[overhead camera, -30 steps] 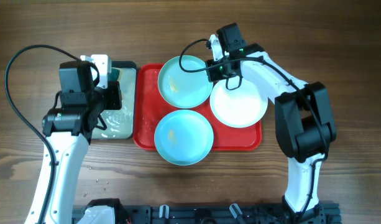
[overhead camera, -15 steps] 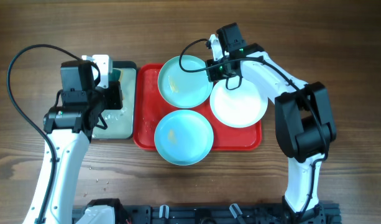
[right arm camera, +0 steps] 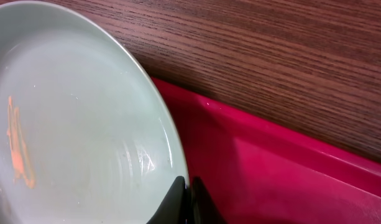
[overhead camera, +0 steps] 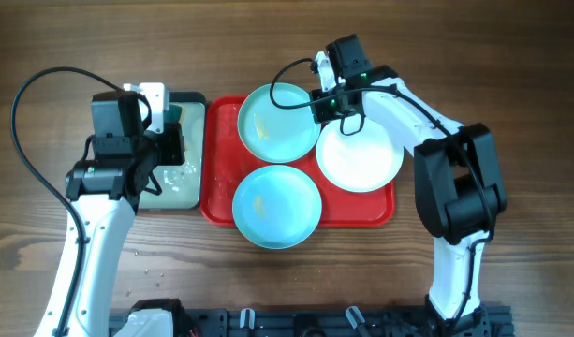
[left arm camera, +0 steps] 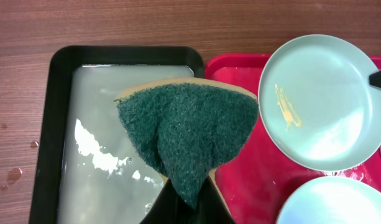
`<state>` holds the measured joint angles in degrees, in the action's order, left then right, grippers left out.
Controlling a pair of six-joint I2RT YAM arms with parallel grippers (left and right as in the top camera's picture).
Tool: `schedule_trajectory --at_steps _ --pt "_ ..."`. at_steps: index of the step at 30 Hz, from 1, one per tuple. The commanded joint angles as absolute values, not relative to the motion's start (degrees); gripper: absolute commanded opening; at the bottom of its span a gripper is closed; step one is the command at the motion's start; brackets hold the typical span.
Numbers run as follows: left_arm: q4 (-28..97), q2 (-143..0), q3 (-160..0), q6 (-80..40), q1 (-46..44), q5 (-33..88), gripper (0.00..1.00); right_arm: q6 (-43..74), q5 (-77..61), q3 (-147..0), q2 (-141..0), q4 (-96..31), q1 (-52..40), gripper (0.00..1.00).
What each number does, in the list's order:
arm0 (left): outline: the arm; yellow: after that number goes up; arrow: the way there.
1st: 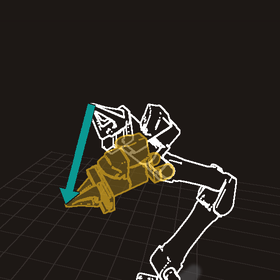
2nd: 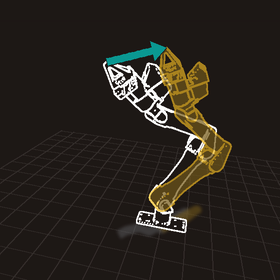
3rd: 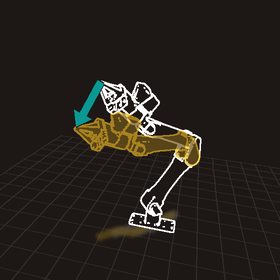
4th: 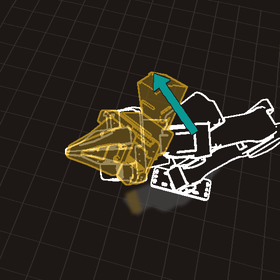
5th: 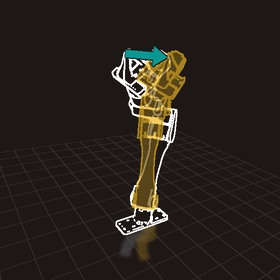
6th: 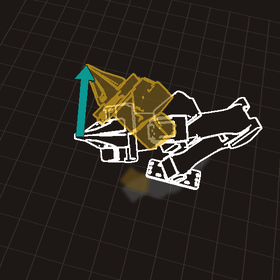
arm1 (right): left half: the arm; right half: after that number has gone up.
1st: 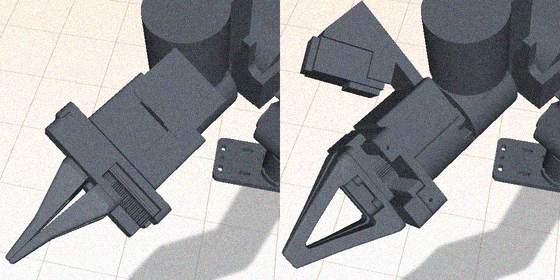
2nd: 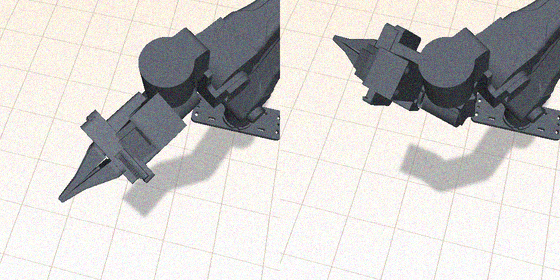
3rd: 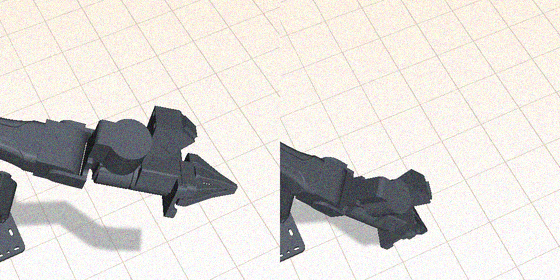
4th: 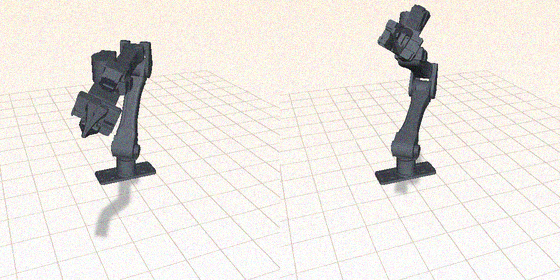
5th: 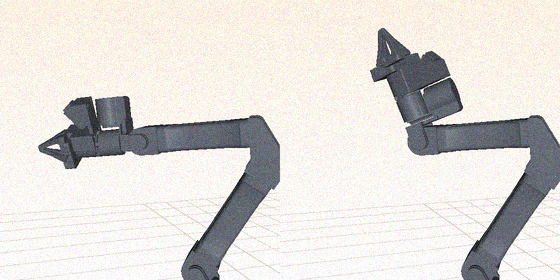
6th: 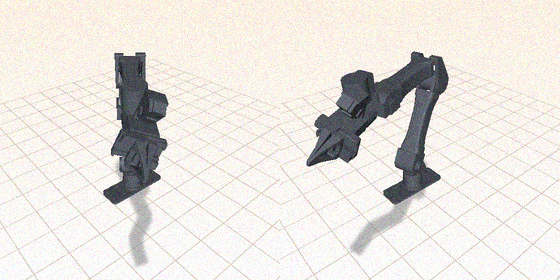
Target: Clean dirty plates on tray and stack at the side
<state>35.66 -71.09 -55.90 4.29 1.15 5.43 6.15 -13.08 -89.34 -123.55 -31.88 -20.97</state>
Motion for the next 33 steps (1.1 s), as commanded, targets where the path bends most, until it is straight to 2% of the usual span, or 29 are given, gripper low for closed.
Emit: schedule_trajectory --at_steps 1,5,22,26,31,33 --pt "35.4 -71.4 -55.9 2.1 1.5 2.7 0.04 6.2 -14.1 -88.9 -124.4 -31.7 -21.2 0.04" --pt "35.4 -71.4 -55.9 -1.7 1.5 -6.0 0.04 6.2 -14.1 -88.9 -124.4 -31.8 -21.2 0.04" --pt "32.4 -71.8 -55.9 -2.2 1.5 -4.2 0.04 6.2 -14.1 -88.9 -124.4 -32.0 -21.2 0.04" --pt "30.2 -78.0 -55.9 2.8 1.5 -5.1 0.04 6.2 -14.1 -88.9 -124.4 -32.0 -21.2 0.05" --pt "24.5 -83.9 -56.8 2.5 1.5 -5.0 0.04 6.2 -14.1 -88.9 -124.4 -32.0 -21.2 0.04" --pt "24.6 -83.9 -61.7 -1.0 1.2 -0.7 0.04 6.3 -17.8 -88.9 -124.4 -31.9 -21.2 0.04"
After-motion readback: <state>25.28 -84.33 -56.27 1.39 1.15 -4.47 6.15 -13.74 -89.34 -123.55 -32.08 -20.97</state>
